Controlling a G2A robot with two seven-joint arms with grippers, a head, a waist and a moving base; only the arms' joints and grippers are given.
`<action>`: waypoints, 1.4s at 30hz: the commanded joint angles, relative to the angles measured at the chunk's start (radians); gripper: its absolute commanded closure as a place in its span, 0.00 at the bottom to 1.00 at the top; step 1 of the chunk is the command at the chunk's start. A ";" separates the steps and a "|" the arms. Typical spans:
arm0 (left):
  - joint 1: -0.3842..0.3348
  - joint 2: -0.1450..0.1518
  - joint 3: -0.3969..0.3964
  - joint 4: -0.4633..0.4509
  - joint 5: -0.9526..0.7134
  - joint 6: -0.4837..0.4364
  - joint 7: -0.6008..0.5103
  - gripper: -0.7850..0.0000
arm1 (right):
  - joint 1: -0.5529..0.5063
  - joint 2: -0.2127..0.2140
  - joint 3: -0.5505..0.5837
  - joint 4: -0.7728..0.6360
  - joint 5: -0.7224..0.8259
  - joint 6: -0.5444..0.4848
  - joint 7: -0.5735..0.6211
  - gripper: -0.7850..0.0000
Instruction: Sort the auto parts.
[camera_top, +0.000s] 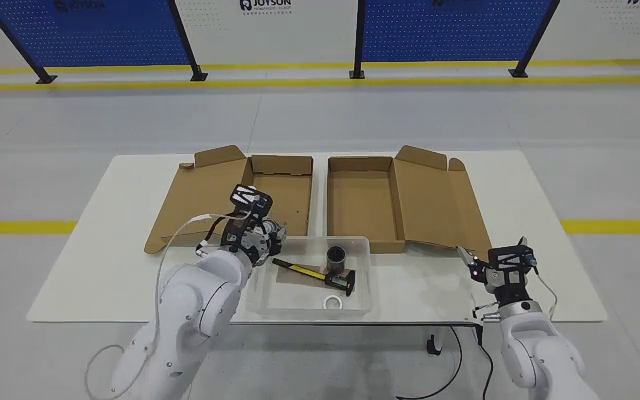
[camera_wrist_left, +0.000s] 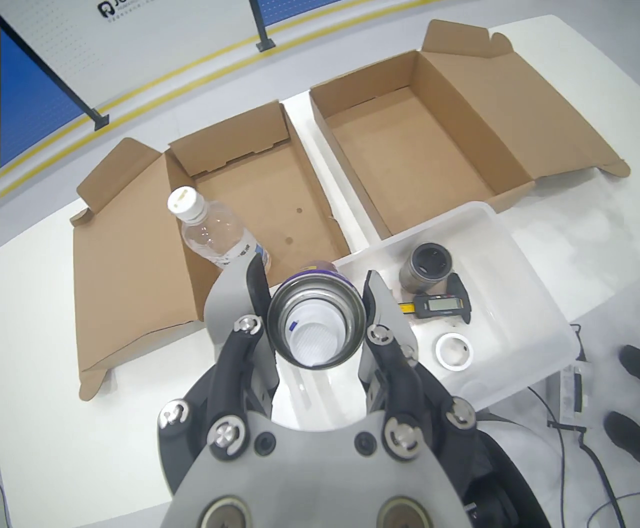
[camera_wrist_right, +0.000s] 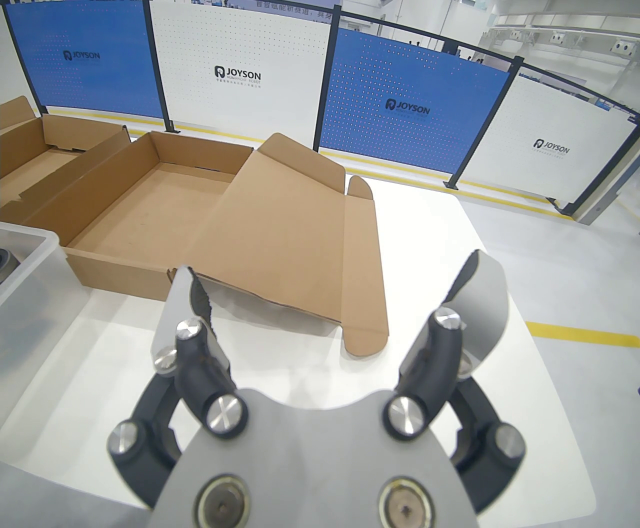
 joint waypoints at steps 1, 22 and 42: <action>-0.012 -0.001 -0.009 0.033 0.017 0.015 0.005 1.00 | 0.000 0.000 0.000 0.000 0.000 0.000 0.000 0.00; -0.105 -0.023 0.031 0.273 0.115 0.090 0.050 1.00 | 0.000 0.000 0.000 0.000 0.000 0.000 0.000 0.00; -0.167 -0.045 0.048 0.437 0.149 0.113 0.081 1.00 | 0.000 0.000 0.000 0.000 0.000 0.000 0.000 0.00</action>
